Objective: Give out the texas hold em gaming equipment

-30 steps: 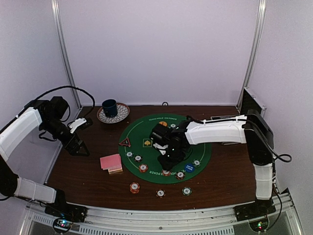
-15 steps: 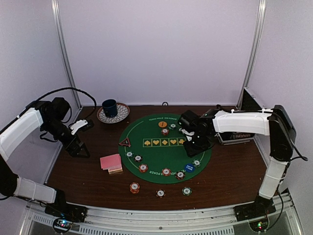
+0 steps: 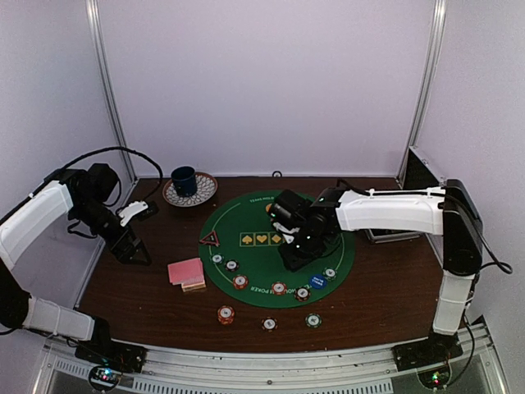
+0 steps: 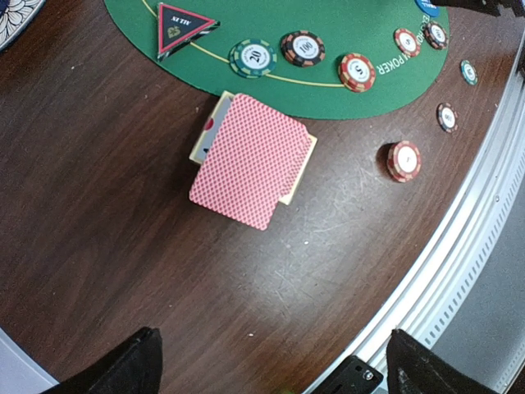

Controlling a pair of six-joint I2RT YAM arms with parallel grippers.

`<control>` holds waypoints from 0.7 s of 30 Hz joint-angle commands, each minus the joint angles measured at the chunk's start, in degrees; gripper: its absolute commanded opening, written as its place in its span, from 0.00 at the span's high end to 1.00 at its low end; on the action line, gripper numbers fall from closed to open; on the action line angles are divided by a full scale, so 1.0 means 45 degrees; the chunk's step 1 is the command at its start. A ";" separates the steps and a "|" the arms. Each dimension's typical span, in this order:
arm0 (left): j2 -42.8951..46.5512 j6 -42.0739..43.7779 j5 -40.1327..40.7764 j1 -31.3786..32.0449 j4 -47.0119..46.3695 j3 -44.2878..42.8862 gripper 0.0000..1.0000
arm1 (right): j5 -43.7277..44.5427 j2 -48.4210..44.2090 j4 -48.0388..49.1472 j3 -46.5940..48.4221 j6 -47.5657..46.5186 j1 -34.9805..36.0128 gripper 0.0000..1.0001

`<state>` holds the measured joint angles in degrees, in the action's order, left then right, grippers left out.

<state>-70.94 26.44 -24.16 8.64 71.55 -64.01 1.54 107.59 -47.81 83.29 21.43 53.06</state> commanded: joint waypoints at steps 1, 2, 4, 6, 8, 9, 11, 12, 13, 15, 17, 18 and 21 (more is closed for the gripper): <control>0.0096 -0.0056 0.0056 0.0090 -0.0276 -0.0053 0.02 | -0.0220 0.1093 -0.0020 0.1185 0.0123 0.0743 0.82; 0.0116 -0.0055 0.0074 0.0091 -0.0281 -0.0053 0.03 | -0.0283 0.1335 -0.0037 0.1375 0.0104 0.0865 0.82; 0.0151 -0.0054 0.0082 0.0091 -0.0256 -0.0085 0.02 | -0.0304 0.1749 -0.0048 0.1636 0.0100 0.1040 0.82; 0.0182 -0.0046 0.0092 0.0091 -0.0216 -0.0092 0.03 | -0.0460 0.2006 0.0086 0.1708 0.0101 0.1149 0.82; 0.0215 -0.0035 0.0111 0.0091 -0.0212 -0.0092 0.02 | -0.0692 0.2179 0.0214 0.1687 0.0130 0.1216 0.82; 0.0226 -0.0045 0.0122 0.0091 -0.0216 -0.0092 0.03 | -0.0725 0.2252 0.0271 0.1643 0.0136 0.1227 0.82; 0.0246 -0.0035 0.0143 0.0091 -0.0214 -0.0102 0.02 | -0.0782 0.2397 0.0376 0.1564 0.0161 0.1237 0.82; 0.0238 -0.0035 0.0165 0.0091 -0.0199 -0.0111 0.02 | -0.0832 0.2482 0.0430 0.1538 0.0160 0.1251 0.82; 0.0229 -0.0035 0.0144 0.0091 -0.0199 -0.0126 0.02 | -0.0860 0.2551 0.0488 0.1532 0.0160 0.1270 0.81; 0.0231 -0.0052 0.0152 0.0091 -0.0194 -0.0150 0.02 | -0.0930 0.2721 0.0620 0.1513 0.0169 0.1322 0.81; 0.0213 -0.0073 0.0156 0.0091 -0.0183 -0.0160 0.02 | -0.0966 0.2831 0.0734 0.1507 0.0208 0.1363 0.81; 0.0212 -0.0074 0.0174 0.0091 -0.0178 -0.0179 0.02 | -0.0957 0.2895 0.0758 0.1487 0.0227 0.1382 0.80; 0.0228 -0.0074 0.0271 0.0091 -0.0180 -0.0207 0.02 | -0.0965 0.2939 0.0846 0.1346 0.0284 0.1393 0.80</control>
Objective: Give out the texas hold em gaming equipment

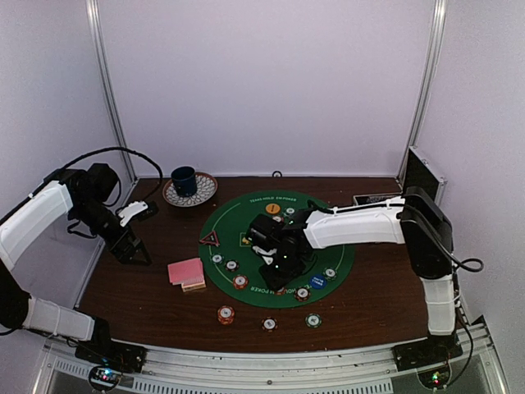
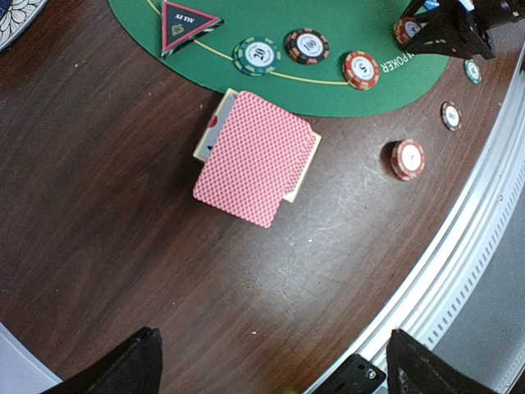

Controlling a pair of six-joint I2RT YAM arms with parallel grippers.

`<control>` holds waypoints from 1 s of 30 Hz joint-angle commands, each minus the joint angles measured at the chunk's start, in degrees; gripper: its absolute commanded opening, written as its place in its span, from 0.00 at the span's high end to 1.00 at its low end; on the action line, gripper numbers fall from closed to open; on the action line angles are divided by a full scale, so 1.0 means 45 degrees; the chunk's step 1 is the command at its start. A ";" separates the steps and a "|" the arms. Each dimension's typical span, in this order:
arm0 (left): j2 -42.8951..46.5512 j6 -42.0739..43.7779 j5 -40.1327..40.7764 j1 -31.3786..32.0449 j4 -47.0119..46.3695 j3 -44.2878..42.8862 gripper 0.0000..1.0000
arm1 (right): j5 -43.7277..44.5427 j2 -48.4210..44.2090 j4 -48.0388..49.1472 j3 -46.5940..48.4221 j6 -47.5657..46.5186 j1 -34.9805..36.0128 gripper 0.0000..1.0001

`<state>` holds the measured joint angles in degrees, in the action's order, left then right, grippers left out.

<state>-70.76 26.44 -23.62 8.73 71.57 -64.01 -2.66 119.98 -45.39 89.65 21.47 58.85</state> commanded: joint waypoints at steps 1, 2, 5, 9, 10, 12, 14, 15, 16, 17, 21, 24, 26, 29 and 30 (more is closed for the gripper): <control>0.0196 -0.0074 0.0180 0.0071 -0.0173 -0.0200 0.02 | -0.0032 0.0155 0.0345 -0.0150 0.0295 0.0123 0.80; 0.0195 -0.0074 0.0186 0.0071 -0.0171 -0.0208 0.02 | -0.0027 0.0105 0.0394 -0.0255 0.0314 0.0125 0.80; 0.0191 -0.0075 0.0196 0.0071 -0.0156 -0.0236 0.02 | 0.0142 -0.0004 0.0398 -0.0503 0.0326 0.0145 0.80; 0.0192 -0.0130 0.0217 0.0071 -0.0162 -0.0284 0.02 | 0.0478 -0.0012 0.0157 -0.0556 0.0241 0.0179 0.67; 0.0180 -0.0132 0.0217 0.0071 -0.0145 -0.0287 0.02 | 0.0525 -0.0004 0.0063 -0.0515 0.0205 0.0183 0.65; 0.0212 -0.0152 0.0231 0.0071 -0.0160 -0.0269 0.02 | 0.0841 -0.0038 -0.0084 -0.0483 0.0137 0.0184 0.57; 0.0219 -0.0162 0.0257 0.0071 -0.0151 -0.0251 0.02 | 0.1107 -0.0106 -0.0245 -0.0444 0.0078 0.0194 0.52; 0.0234 -0.0161 0.0266 0.0071 -0.0156 -0.0249 0.02 | 0.1221 -0.0160 -0.0307 -0.0424 0.0060 0.0185 0.49; 0.0246 -0.0153 0.0280 0.0071 -0.0130 -0.0249 0.02 | 0.1270 -0.0223 -0.0349 -0.0402 0.0038 0.0187 0.48; 0.0233 -0.0169 0.0272 0.0071 -0.0134 -0.0266 0.02 | 0.1332 -0.0279 -0.0376 -0.0377 0.0019 0.0189 0.48; 0.0235 -0.0190 0.0233 0.0071 -0.0104 -0.0316 0.02 | 0.1436 -0.0332 -0.0563 -0.0128 -0.0093 0.0200 0.47; 0.0226 -0.0208 0.0256 0.0071 -0.0117 -0.0327 0.02 | 0.1412 -0.0140 -0.0636 0.0030 -0.0132 0.0198 0.47; 0.0246 -0.0211 0.0328 0.0071 -0.0097 -0.0327 0.02 | 0.1363 -0.0042 -0.0610 0.0030 -0.0094 0.0205 0.49; 0.0308 -0.0177 0.0435 0.0071 -0.0088 -0.0327 0.02 | 0.1339 -0.0099 -0.0510 -0.0185 -0.0020 0.0204 0.53; 0.0307 -0.0158 0.0469 0.0071 -0.0082 -0.0344 0.02 | 0.1382 -0.0142 -0.0492 -0.0284 0.0021 0.0204 0.55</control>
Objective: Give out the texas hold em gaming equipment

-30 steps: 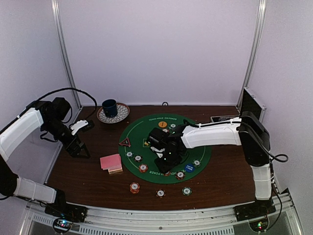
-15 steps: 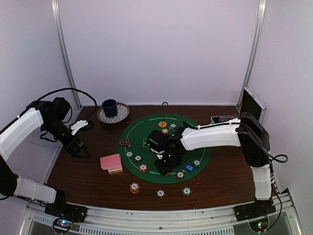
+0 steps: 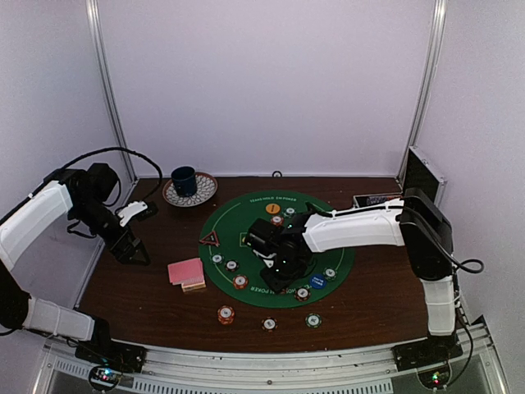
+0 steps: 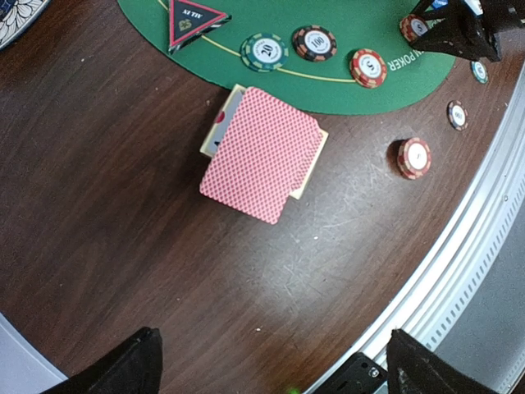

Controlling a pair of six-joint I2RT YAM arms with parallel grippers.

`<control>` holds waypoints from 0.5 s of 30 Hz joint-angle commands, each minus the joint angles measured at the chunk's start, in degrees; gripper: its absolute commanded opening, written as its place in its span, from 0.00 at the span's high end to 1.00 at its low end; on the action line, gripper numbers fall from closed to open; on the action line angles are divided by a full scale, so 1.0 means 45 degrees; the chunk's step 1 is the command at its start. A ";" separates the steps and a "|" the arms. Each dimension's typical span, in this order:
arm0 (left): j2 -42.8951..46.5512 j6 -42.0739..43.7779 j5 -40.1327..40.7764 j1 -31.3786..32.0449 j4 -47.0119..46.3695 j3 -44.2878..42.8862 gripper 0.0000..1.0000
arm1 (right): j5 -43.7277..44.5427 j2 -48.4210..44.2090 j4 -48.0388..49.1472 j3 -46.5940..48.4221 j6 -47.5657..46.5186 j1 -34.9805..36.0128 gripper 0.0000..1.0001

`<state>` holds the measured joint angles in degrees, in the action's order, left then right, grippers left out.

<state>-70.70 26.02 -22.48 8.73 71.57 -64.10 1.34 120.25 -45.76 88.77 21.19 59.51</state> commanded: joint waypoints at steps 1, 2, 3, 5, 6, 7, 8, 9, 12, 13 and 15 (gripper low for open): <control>0.0304 -0.0060 0.0228 0.0071 -0.0072 -0.0327 0.02 | 0.0513 -0.0306 -0.0385 -0.0197 0.0111 0.0060 0.57; 0.0303 -0.0060 0.0259 0.0071 -0.0071 -0.0337 0.02 | 0.0547 -0.0397 -0.0370 -0.0378 0.0139 0.0058 0.58; 0.0300 -0.0060 0.0253 0.0071 -0.0075 -0.0345 0.02 | 0.0596 -0.0501 -0.0360 -0.0521 0.0145 0.0068 0.60; 0.0281 -0.0060 0.0244 0.0071 -0.0082 -0.0380 0.02 | 0.0691 -0.0695 -0.0373 -0.0758 0.0169 0.0066 0.64; 0.0249 -0.0060 0.0239 0.0071 -0.0079 -0.0395 0.03 | 0.0741 -0.0790 -0.0385 -0.0872 0.0173 0.0061 0.65; 0.0260 -0.0060 0.0241 0.0071 -0.0071 -0.0404 0.02 | 0.0781 -0.0872 -0.0387 -0.1008 0.0188 0.0048 0.66; 0.0256 -0.0060 0.0241 0.0071 -0.0083 -0.0415 0.02 | 0.0771 -0.0934 -0.0382 -0.1130 0.0193 0.0040 0.67; 0.0251 -0.0060 0.0248 0.0071 -0.0082 -0.0421 0.02 | 0.0792 -0.1008 -0.0379 -0.1238 0.0208 0.0038 0.68; 0.0287 -0.0079 0.0270 0.0071 -0.0059 -0.0441 0.03 | 0.0824 -0.1157 -0.0361 -0.1562 0.0251 0.0038 0.69; 0.0303 -0.0079 0.0269 0.0071 -0.0040 -0.0434 0.02 | 0.0833 -0.1211 -0.0337 -0.1643 0.0269 0.0024 0.70; 0.0324 -0.0062 0.0252 0.0071 -0.0024 -0.0444 0.02 | 0.0872 -0.1319 -0.0321 -0.1735 0.0290 0.0019 0.70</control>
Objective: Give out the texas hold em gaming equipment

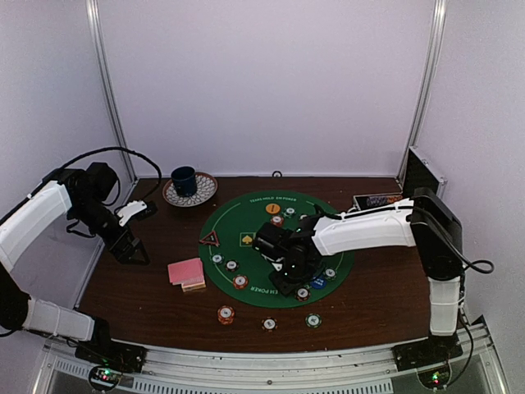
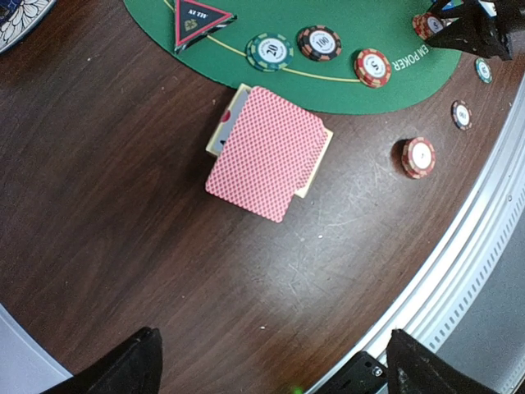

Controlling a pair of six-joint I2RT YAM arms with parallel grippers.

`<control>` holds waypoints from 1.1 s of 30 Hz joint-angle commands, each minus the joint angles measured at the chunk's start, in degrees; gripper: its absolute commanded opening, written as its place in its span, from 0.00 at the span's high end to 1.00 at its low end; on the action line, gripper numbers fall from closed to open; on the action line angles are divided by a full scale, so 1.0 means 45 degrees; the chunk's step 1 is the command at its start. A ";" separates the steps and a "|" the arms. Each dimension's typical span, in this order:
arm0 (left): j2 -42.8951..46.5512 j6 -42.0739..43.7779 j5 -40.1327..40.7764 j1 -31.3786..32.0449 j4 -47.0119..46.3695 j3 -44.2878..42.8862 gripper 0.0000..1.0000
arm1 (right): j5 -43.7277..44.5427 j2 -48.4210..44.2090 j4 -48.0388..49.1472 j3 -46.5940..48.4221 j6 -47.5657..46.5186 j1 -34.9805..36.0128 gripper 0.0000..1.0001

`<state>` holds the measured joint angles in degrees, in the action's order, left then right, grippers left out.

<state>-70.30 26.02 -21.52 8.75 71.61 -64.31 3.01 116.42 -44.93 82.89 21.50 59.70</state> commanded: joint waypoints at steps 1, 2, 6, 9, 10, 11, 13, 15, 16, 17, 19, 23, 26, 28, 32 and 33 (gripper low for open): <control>0.0233 -0.0043 0.0009 0.0066 -0.0033 -0.0371 0.02 | 0.0504 -0.0462 -0.0502 -0.0422 0.0225 -0.0023 0.70; 0.0249 -0.0031 -0.0006 0.0066 -0.0023 -0.0376 0.02 | 0.0521 -0.0470 -0.0521 -0.0387 0.0223 -0.0025 0.70; 0.0146 0.0040 -0.0160 0.0066 -0.0028 -0.0256 0.02 | 0.0424 -0.0452 -0.0686 0.0207 0.0194 -0.0024 0.59; -0.0030 0.0218 -0.0082 0.0098 -0.0018 -0.0075 0.02 | 0.0358 -0.0633 -0.0919 0.0798 0.0179 -0.0042 0.36; -0.0106 0.0263 -0.0025 0.0146 -0.0036 -0.0038 0.02 | 0.0369 -0.0778 -0.0991 0.0979 0.0174 -0.0043 0.28; -0.0152 0.0313 -0.0031 0.0177 -0.0092 0.0015 0.02 | 0.0392 -0.0982 -0.1041 0.1124 0.0192 -0.0059 0.21; -0.0178 0.0429 -0.0061 0.0306 -0.0326 0.0161 0.03 | 0.0412 -0.1403 -0.1089 0.1345 0.0254 -0.0088 0.11; -0.0243 0.0592 -0.0046 0.0481 -0.0632 0.0324 0.02 | 0.0382 -0.1841 -0.1105 0.1522 0.0343 -0.0148 0.05; -0.0323 0.0730 -0.0060 0.0585 -0.0786 0.0402 0.02 | 0.0311 -0.2028 -0.1075 0.1572 0.0382 -0.0175 0.03; -0.0430 0.0928 -0.0032 0.0724 -0.0928 0.0464 0.02 | 0.0197 -0.2190 -0.1071 0.1632 0.0428 -0.0202 0.01; -0.0708 0.1440 0.0141 0.1047 -0.1141 0.0538 0.02 | -0.0066 -0.2418 -0.1067 0.1745 0.0582 -0.0281 0.01; -0.1376 0.2494 0.0713 0.1768 -0.1634 0.0600 0.02 | -0.0601 -0.2810 -0.0819 0.1727 0.0971 -0.0437 0.01; -0.2114 0.2948 0.1268 0.2175 -0.2257 0.0675 0.02 | -0.1067 -0.3195 -0.0425 0.1519 0.1370 -0.0566 0.00; -0.2692 0.3160 0.1580 0.2386 -0.2599 0.0670 0.02 | -0.1259 -0.3510 -0.0037 0.1230 0.1629 -0.0608 0.01; -0.3460 0.3602 0.1837 0.2654 -0.3222 0.0798 0.02 | -0.1378 -0.3970 0.0367 0.0843 0.2036 -0.0630 0.00; -0.3510 0.3765 0.1850 0.2719 -0.3459 0.0933 0.02 | -0.1355 -0.4083 0.0383 0.0782 0.2098 -0.0630 0.00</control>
<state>-84.60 38.76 -15.31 19.88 61.25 -61.39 -1.87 101.80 -45.56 87.92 28.05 57.12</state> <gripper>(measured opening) 0.976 0.995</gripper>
